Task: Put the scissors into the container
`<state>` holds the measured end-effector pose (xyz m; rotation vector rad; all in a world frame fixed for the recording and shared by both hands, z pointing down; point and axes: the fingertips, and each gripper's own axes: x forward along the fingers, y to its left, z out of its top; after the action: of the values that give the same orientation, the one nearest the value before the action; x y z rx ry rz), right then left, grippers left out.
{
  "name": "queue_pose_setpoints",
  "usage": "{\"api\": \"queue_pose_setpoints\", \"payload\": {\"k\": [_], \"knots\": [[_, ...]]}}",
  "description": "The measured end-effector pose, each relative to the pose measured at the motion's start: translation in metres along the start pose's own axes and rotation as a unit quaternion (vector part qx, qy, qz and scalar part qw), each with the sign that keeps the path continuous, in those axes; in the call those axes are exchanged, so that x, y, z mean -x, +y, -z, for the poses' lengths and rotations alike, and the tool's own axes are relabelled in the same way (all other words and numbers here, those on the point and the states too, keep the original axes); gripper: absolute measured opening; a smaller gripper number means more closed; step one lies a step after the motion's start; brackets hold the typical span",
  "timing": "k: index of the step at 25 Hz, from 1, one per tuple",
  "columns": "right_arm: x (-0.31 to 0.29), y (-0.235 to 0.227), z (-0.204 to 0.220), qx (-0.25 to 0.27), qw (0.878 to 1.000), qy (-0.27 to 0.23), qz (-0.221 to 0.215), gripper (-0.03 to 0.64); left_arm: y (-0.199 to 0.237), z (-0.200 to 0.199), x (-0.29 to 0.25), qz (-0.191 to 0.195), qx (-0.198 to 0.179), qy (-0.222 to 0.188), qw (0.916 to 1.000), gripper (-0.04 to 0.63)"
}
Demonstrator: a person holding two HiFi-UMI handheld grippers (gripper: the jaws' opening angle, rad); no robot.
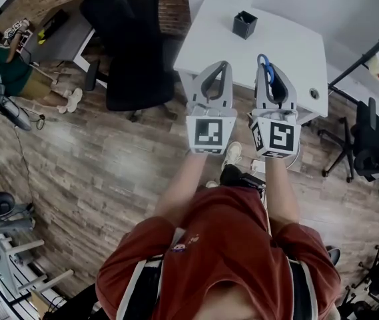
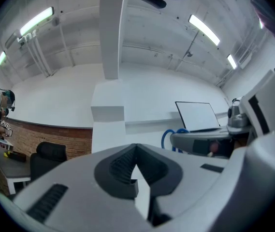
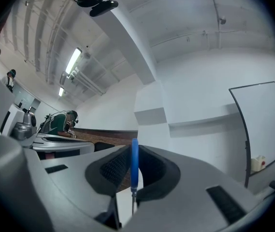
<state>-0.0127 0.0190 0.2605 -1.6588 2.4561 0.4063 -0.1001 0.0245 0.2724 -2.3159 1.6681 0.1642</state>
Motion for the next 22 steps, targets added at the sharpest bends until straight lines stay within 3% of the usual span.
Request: {"api": "queue_pose_setpoints", "payload": {"k": [4,22], "knots": [[-0.017,-0.009,0.005,-0.006,1.0,-0.004,0.003,0.055,0.006,0.003,-0.019,0.002,-0.013,0.001,0.9999,0.012],[-0.102,-0.09,0.068,-0.026,0.999,0.017,0.01,0.055,0.005,0.055,-0.14,0.002,-0.005,0.024,0.9997,0.012]]}}
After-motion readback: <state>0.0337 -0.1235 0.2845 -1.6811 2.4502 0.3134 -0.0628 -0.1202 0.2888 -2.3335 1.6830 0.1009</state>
